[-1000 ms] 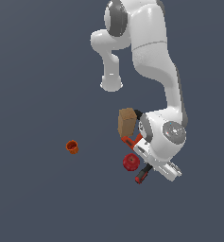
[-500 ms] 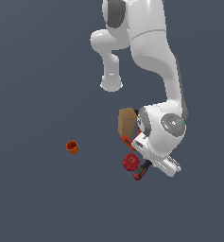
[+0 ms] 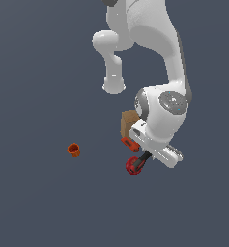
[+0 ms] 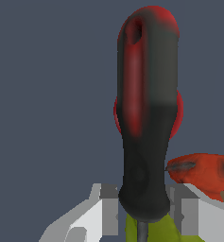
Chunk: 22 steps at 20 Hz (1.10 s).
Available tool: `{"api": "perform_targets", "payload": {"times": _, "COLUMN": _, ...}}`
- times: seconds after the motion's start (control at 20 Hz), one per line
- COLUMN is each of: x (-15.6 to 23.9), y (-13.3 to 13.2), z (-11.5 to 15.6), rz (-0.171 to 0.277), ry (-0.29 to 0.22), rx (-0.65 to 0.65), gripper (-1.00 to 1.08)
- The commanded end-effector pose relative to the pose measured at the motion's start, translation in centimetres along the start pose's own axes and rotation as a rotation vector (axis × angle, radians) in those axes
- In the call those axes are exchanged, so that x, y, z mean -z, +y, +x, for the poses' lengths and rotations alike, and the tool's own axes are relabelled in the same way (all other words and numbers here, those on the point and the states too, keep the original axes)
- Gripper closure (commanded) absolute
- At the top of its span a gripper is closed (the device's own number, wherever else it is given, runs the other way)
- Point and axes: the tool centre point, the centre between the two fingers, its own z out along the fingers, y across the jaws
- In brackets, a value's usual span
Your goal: Pick up a designated object from a clutter of objects.
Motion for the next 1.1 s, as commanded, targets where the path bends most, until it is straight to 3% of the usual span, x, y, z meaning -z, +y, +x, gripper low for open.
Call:
{"api": "perform_targets", "payload": {"times": 0.0, "x": 2.2, "y": 1.3, "z": 0.2, "rz": -0.001, "ry": -0.001, "rx": -0.002, "gripper": 1.08}}
{"api": "perform_targets", "payload": {"times": 1.05, "x": 23.5, "y": 12.2, "z": 1.7, "rz": -0.004, "ry": -0.001, "rx": -0.003, "gripper": 1.08}}
